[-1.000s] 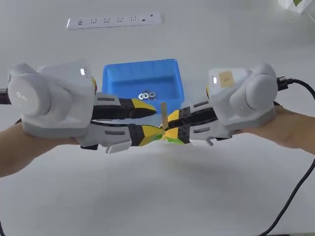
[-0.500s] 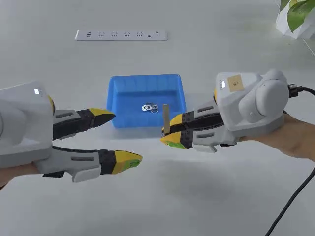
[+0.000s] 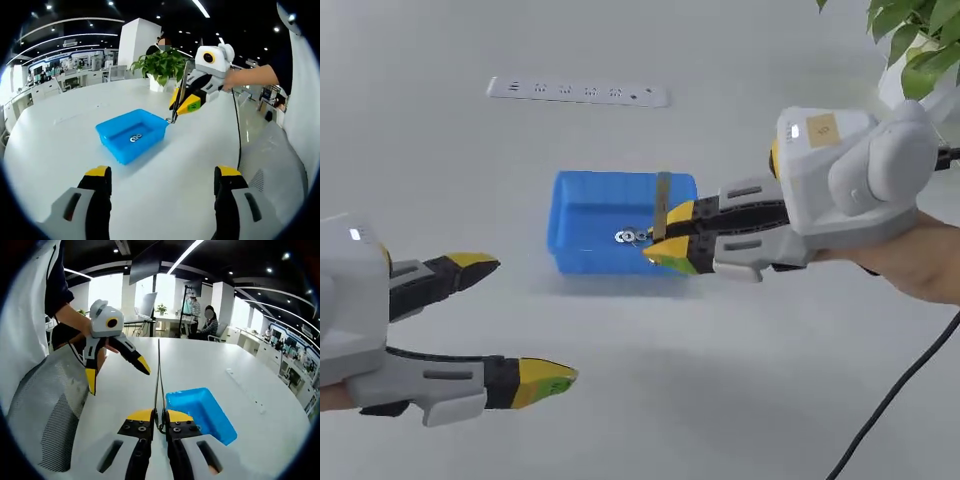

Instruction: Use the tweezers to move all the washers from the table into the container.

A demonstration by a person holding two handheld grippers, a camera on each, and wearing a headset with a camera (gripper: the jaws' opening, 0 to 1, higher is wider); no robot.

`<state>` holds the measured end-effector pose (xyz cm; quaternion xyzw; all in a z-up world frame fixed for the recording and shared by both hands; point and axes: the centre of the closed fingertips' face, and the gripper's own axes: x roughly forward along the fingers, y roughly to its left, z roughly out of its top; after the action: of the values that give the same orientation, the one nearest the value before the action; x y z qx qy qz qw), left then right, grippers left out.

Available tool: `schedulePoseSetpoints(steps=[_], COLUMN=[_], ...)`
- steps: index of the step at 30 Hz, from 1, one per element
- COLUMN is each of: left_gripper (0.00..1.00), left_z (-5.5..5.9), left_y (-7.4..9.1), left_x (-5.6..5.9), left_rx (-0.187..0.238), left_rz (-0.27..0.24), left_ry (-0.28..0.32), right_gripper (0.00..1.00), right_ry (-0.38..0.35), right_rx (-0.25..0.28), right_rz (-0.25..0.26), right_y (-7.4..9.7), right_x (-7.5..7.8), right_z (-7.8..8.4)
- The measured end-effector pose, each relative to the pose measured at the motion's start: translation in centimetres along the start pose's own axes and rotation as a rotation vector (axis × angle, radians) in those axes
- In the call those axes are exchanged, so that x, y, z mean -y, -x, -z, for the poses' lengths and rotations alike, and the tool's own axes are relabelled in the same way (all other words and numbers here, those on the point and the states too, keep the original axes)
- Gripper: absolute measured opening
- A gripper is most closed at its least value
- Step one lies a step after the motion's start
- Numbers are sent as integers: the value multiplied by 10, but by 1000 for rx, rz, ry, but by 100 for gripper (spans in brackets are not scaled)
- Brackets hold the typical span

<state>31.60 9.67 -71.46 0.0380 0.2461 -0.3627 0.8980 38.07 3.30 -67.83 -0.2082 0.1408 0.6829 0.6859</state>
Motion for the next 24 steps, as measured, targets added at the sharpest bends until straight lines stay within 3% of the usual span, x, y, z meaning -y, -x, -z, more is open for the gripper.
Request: schedulePoseSetpoints(steps=[5, 11, 17, 24], left_gripper=[100, 99, 99, 99], left_z=[1, 10, 22, 27], left_y=[2, 3, 2, 0], left_x=[-6, -5, -3, -5], left_rx=[9, -8, -40, -59], left_rz=[-29, -24, -20, -29], left_ry=[10, 24, 37, 52], right_gripper=[10, 10, 10, 10], right_ry=[32, 24, -17, -28], right_rx=[3, 7, -24, -77], right_rz=[38, 69, 101, 74], right_y=[-1, -14, -34, -56], right_x=[22, 45, 69, 73], right_z=[-15, -18, 3, 29])
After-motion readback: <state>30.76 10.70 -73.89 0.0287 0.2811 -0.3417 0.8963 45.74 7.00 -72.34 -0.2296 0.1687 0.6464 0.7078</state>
